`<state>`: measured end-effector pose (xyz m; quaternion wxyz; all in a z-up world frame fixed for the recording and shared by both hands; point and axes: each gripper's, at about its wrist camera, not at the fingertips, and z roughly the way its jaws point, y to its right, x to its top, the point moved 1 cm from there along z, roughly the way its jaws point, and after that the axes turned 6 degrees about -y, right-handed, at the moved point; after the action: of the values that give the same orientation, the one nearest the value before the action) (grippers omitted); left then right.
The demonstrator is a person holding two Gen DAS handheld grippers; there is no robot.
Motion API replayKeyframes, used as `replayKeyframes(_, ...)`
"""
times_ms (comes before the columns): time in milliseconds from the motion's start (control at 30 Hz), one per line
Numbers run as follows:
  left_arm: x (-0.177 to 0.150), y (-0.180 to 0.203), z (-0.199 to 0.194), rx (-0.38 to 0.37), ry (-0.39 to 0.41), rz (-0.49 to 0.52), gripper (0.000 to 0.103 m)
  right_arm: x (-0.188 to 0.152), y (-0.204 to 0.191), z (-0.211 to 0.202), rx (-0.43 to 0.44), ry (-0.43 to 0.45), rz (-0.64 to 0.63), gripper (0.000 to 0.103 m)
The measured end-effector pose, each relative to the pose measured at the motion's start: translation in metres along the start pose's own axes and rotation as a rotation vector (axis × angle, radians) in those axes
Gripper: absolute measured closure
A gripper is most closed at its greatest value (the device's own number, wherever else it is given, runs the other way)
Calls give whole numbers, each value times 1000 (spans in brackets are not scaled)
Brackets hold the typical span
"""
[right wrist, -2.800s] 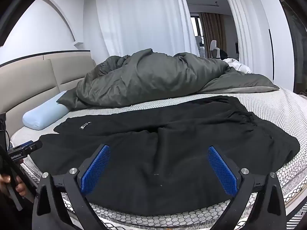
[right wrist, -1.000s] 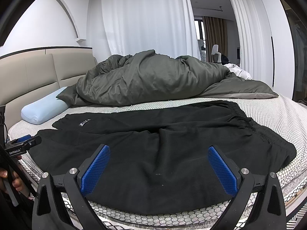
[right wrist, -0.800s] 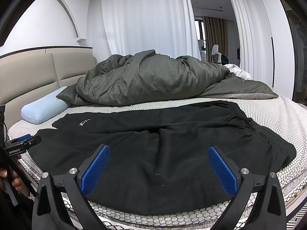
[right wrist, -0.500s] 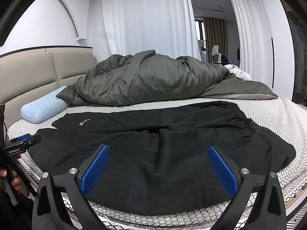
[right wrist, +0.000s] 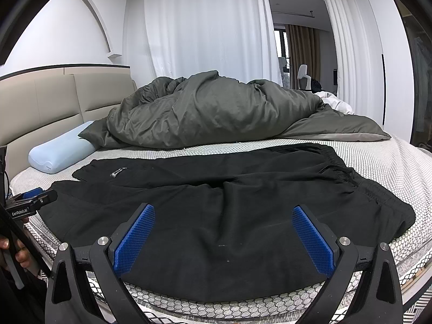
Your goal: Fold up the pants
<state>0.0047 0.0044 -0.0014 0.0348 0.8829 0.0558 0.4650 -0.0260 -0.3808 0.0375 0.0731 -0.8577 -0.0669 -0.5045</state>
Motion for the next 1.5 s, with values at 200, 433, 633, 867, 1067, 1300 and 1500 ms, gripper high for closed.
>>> replayKeyframes(200,0,0,0,1,1,1,1,0,0,0,0,0,-1,0)
replayKeyframes(433,0,-1,-1,2,0,-3,1,0,3,1,-4,-8,6,0)
replayKeyframes(633,2,-7,3,18,-7,-7,1,1,10,6,-6,-24,20,0)
replayKeyframes(867,4,-21,13,23,-44,-65,1,1,14,9,-6,-30,37,0)
replayKeyframes(1067,5,-33,11,39,-58,-115,1,3,22,10,-3,-37,57,0)
replayKeyframes(1300,14,-76,-5,69,-50,-212,1,15,61,-4,-20,-38,96,0)
replayKeyframes(1500,10,-143,-6,98,-100,-360,1,14,108,-20,-77,-77,142,0)
